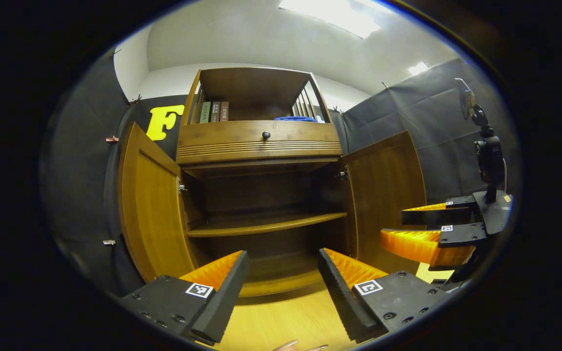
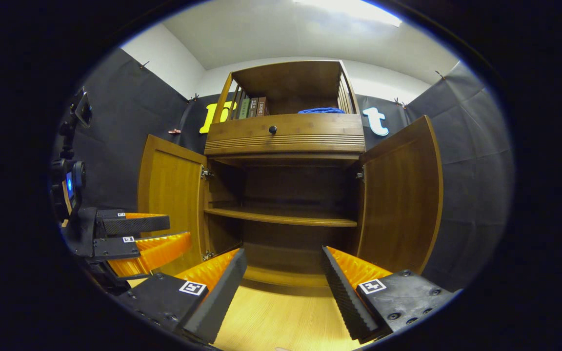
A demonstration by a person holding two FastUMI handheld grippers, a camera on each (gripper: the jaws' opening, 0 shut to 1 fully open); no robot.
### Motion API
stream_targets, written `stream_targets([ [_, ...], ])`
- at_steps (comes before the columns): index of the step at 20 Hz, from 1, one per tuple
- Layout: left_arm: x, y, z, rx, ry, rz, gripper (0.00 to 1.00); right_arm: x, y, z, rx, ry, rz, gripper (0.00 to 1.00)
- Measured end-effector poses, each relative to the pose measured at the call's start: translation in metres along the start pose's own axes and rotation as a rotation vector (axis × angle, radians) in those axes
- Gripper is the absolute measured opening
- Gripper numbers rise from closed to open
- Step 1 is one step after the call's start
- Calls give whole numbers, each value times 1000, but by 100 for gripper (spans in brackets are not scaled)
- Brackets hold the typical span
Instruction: Open the right door of the double-door shoe cabinet with the right hand, and open the left door with the left hand.
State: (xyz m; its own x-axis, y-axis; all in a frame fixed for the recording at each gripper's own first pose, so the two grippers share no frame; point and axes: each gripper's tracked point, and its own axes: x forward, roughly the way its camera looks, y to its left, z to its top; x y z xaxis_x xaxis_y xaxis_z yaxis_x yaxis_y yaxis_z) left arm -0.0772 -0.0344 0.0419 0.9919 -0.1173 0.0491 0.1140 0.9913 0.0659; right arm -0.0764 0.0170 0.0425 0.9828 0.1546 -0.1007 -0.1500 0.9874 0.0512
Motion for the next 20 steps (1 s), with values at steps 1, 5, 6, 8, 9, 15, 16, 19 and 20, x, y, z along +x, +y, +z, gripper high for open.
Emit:
stream_targets([
  [1,0,-2,0,0,-2,-2,89,-1,1,0,1,2,3,99],
  [5,0,-7,0,-3,-6,-11,89,-2,2,0,-13,2,1,97],
  [6,0,-8,-1,-3,-7,-12,89,-3,3,1,-19,2,0,97],
  [8,0,-9,-1,-5,-8,-11,89,-2,4,0,-26,2,1,97],
  [9,-1,-9,-1,-8,-9,-9,89,-2,5,0,-28,3,2,99],
  [15,-5,-9,-3,-20,-6,-6,89,-2,9,-2,-42,10,7,99],
  [16,-4,-10,-4,-20,-4,-8,93,-2,10,-2,-42,9,10,99],
  [19,-5,-13,-4,-16,-3,-14,89,-3,12,0,-42,4,14,99],
  [20,-6,-13,-4,-13,-5,-15,93,-3,12,0,-41,3,15,99],
])
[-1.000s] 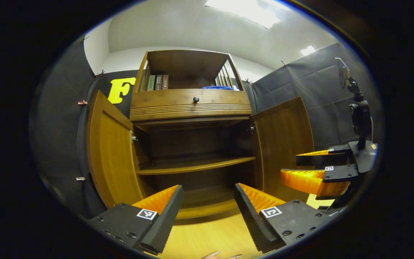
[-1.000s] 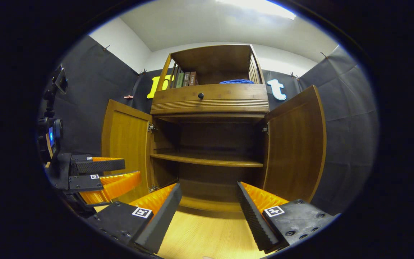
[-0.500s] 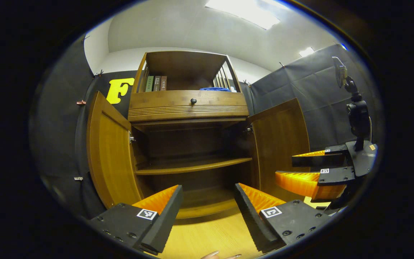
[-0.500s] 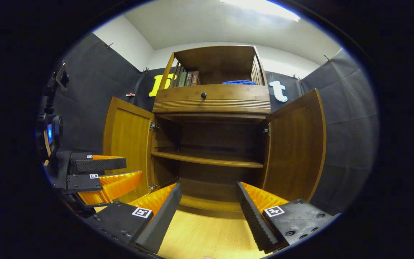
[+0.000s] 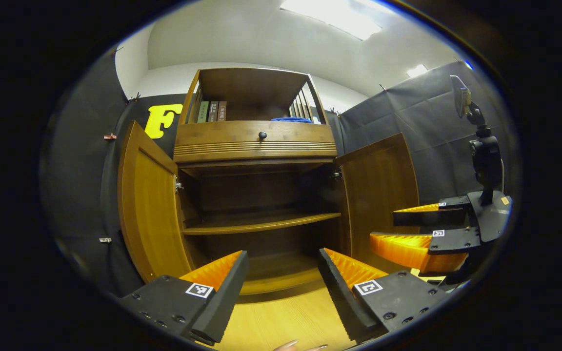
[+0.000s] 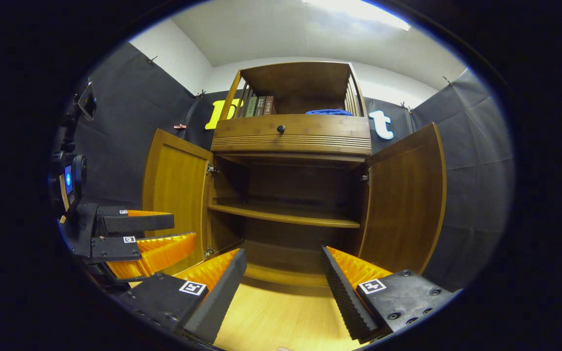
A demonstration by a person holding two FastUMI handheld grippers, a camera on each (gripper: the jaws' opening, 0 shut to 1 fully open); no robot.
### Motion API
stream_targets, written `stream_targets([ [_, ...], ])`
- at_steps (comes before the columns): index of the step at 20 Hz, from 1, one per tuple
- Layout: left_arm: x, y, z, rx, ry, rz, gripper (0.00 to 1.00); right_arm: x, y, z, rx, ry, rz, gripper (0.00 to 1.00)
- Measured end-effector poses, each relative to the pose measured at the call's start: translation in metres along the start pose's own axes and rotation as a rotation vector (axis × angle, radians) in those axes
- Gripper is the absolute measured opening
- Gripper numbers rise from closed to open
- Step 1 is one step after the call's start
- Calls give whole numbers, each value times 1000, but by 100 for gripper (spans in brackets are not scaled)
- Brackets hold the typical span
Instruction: Open the right door of the double-door shoe cabinet with the right hand, and open the left door with the left hand.
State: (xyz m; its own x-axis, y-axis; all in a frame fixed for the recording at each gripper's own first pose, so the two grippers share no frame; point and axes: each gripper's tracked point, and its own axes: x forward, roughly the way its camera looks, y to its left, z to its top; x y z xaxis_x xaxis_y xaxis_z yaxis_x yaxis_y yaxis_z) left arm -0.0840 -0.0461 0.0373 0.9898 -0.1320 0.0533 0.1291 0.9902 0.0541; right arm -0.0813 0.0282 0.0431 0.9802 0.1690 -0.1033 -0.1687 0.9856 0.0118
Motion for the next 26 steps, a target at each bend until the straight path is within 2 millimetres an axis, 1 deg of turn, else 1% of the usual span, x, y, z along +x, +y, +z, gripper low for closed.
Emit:
stream_targets([
  [1,-1,-1,1,2,-4,-1,93,0,0,0,1,0,1,99],
  [2,-1,-1,2,2,-6,-2,89,0,0,0,1,0,1,97],
  [4,-1,-3,3,3,-11,-6,89,0,0,0,1,2,2,99],
  [5,-1,-2,3,3,-12,-6,89,0,0,1,0,2,2,97],
  [7,-2,-3,3,4,-10,-4,89,-2,0,-1,-2,4,2,99],
  [9,-1,-3,2,2,-7,-3,89,-1,0,-1,-4,4,4,99],
  [10,-1,-4,1,1,-5,-3,93,-2,1,-1,-6,5,4,99],
  [11,-1,-4,2,0,-4,-4,93,-2,0,-2,-6,6,4,99],
  [12,-1,-4,1,1,-2,-4,89,-2,0,-3,-5,6,5,99],
  [13,-1,-4,1,2,0,-2,93,-2,1,-3,-3,7,7,99],
  [14,-1,-4,1,3,1,-1,89,-2,2,-3,0,8,9,99],
  [15,-1,-4,1,3,2,-1,89,-2,2,-5,2,10,10,99],
  [16,-1,-5,1,1,3,-1,93,-1,1,-5,2,12,11,97],
  [17,-1,-5,1,0,4,-2,89,-1,1,-4,0,12,10,99],
  [20,-2,-4,1,0,2,0,89,-2,1,-4,-1,9,9,99],
  [21,-2,-5,2,0,1,0,93,-2,2,-4,-1,8,10,97],
  [22,-1,-4,1,-1,0,-1,89,-2,1,-4,-1,7,9,97],
  [25,-1,-5,1,-3,0,-5,89,-3,1,-4,-1,9,8,97],
  [26,-1,-6,1,-2,1,-4,89,-3,1,-5,-1,10,8,99],
])
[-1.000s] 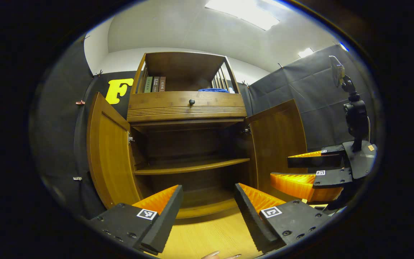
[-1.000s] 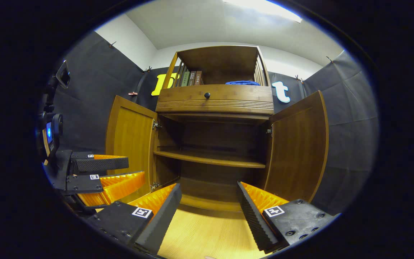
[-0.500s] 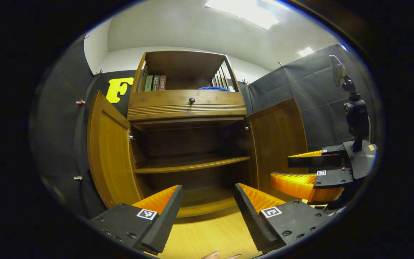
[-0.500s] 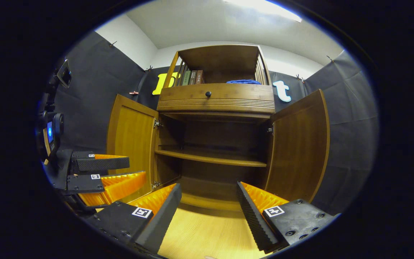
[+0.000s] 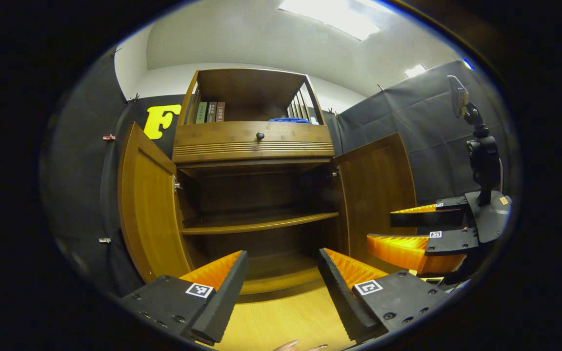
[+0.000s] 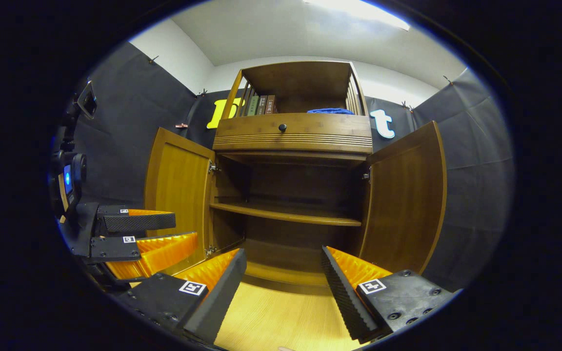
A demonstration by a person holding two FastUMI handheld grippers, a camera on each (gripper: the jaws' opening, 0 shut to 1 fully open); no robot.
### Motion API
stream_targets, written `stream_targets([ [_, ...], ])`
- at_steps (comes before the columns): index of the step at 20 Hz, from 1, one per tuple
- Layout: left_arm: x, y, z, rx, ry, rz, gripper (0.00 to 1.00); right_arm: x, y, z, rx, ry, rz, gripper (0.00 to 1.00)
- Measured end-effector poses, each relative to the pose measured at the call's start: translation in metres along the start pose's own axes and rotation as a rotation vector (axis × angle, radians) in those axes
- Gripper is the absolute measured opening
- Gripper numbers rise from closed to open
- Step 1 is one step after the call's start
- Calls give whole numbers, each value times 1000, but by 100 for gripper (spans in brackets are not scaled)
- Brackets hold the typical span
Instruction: Open the right door of the double-door shoe cabinet with the right hand, and open the left door with the left hand.
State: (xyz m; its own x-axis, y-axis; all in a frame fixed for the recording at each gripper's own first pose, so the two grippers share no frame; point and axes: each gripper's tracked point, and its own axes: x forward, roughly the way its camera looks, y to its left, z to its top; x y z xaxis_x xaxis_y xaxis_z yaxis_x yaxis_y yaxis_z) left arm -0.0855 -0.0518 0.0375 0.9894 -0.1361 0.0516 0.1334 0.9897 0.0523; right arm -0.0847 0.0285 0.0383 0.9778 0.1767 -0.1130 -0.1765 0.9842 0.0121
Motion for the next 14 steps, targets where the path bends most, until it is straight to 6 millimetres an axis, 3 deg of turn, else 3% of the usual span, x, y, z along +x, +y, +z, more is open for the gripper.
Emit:
stream_targets([
  [1,0,0,0,1,1,1,93,1,0,0,0,2,0,97],
  [11,0,1,0,-15,0,8,93,2,4,-2,-3,-1,18,97],
  [12,0,-1,0,-19,-2,8,86,2,3,-1,-3,-4,20,99],
  [14,-1,-1,-1,-28,-3,8,89,5,1,-1,3,-9,23,97],
])
